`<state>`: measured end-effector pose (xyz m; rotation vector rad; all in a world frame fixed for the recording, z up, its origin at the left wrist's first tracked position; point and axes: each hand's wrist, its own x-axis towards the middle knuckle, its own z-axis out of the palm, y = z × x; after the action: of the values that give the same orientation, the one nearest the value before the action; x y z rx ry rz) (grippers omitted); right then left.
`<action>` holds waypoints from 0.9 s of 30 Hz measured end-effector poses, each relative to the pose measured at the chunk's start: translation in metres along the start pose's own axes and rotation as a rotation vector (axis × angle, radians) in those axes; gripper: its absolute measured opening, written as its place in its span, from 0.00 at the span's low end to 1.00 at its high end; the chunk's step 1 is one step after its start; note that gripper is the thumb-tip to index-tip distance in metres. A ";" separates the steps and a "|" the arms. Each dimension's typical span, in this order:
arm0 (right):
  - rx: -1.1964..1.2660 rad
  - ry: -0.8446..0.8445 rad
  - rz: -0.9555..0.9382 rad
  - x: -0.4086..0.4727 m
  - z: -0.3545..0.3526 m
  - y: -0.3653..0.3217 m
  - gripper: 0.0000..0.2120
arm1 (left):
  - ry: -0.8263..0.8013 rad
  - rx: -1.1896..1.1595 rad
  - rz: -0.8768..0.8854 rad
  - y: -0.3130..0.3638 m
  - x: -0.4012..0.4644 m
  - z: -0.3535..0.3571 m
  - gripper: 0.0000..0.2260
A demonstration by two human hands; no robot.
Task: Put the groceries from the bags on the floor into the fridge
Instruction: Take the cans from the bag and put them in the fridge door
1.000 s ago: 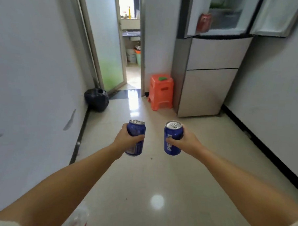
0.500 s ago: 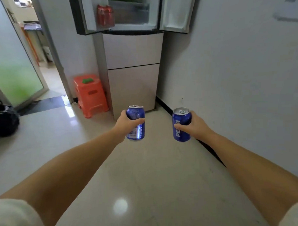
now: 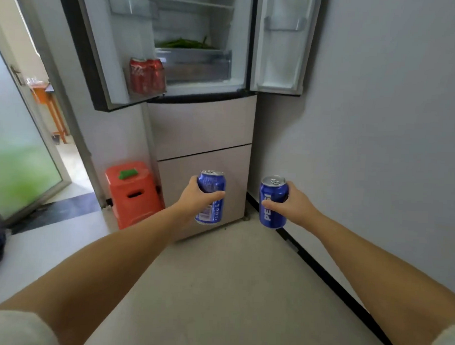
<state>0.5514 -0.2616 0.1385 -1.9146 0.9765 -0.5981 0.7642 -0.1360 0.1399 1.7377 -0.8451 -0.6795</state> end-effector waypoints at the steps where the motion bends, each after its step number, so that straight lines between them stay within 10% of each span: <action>1: 0.003 0.008 -0.007 0.024 -0.005 -0.003 0.26 | 0.004 0.004 0.004 0.007 0.025 0.000 0.30; 16: -0.015 -0.238 -0.320 0.406 -0.041 -0.059 0.24 | 0.298 -0.028 0.051 0.074 0.347 0.016 0.31; 27: 0.108 -0.388 -0.645 0.625 0.009 -0.206 0.28 | 0.559 -0.049 0.170 0.166 0.485 -0.102 0.29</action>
<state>0.9982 -0.7059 0.3288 -2.1335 0.0662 -0.5863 1.0940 -0.5049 0.3070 1.6670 -0.5665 -0.0839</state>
